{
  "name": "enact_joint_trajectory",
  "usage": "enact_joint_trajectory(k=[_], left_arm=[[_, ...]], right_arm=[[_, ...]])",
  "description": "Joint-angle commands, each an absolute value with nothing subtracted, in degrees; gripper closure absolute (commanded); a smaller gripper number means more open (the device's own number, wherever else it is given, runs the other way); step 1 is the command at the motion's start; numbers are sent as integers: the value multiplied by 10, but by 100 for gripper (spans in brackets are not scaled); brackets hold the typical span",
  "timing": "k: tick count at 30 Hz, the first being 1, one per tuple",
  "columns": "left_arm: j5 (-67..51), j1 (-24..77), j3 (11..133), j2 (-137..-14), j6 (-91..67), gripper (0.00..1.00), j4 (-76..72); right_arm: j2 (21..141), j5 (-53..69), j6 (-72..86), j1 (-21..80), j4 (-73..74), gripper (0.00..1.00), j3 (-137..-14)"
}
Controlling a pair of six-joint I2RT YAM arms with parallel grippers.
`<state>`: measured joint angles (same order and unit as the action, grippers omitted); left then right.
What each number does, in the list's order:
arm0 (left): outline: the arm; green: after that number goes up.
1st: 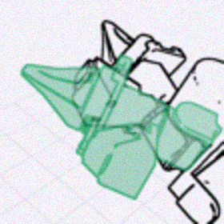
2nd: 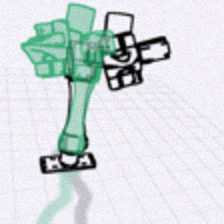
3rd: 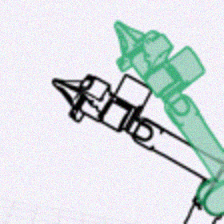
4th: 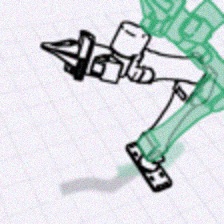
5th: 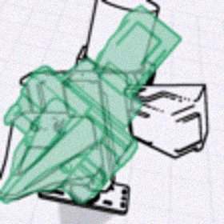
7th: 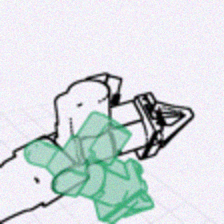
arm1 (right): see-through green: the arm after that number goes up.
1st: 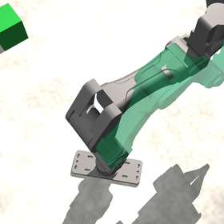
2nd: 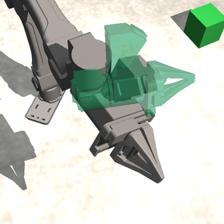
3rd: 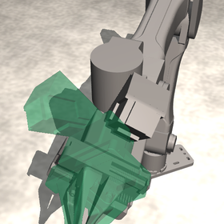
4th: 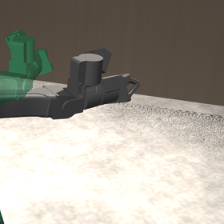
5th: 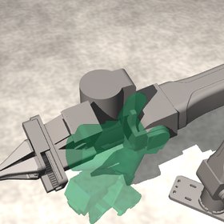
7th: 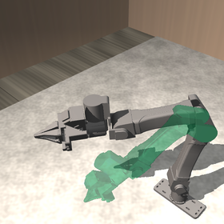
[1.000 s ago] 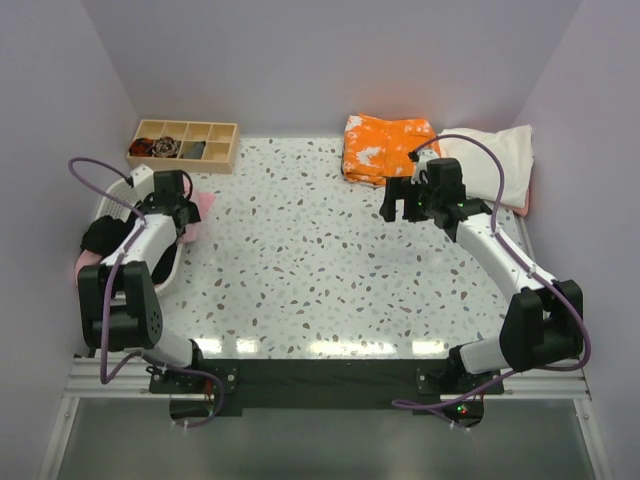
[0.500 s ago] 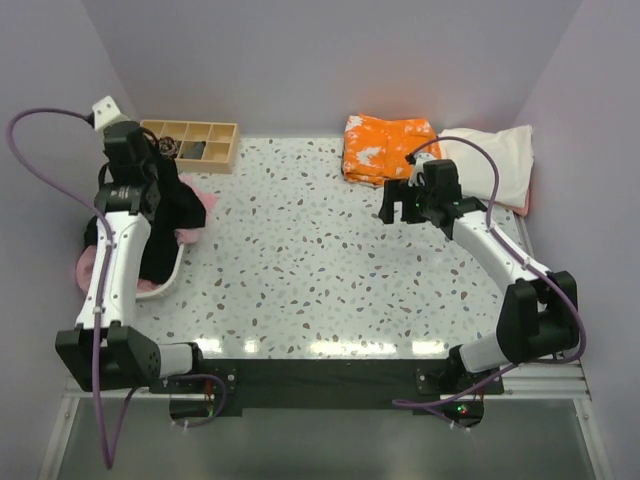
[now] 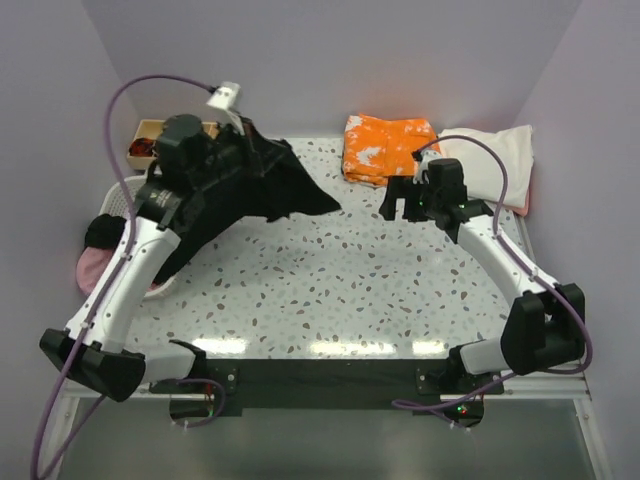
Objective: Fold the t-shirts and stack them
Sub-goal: Move the tshirt to the center of the board
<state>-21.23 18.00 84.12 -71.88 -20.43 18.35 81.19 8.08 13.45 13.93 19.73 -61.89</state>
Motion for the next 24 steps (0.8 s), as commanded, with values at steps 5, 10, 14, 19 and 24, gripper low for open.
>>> enact_joint_trajectory(k=[5, 10, 14, 19, 24], left_arm=[[-243, 392, 730, -749, -173, 100, 111], [-247, 496, 676, -823, -200, 100, 38], [-218, 592, 784, -965, -151, 100, 99], [-210, 641, 832, -1035, -126, 100, 99], [-170, 640, 807, -1040, -140, 86, 73]], right_arm=[[676, 7, 167, 141, 221, 1, -627], [612, -86, 172, 141, 261, 1, -628], [584, -123, 174, 141, 267, 1, -624], [594, -170, 166, 140, 296, 1, -632], [627, -193, 167, 141, 306, 1, -634]])
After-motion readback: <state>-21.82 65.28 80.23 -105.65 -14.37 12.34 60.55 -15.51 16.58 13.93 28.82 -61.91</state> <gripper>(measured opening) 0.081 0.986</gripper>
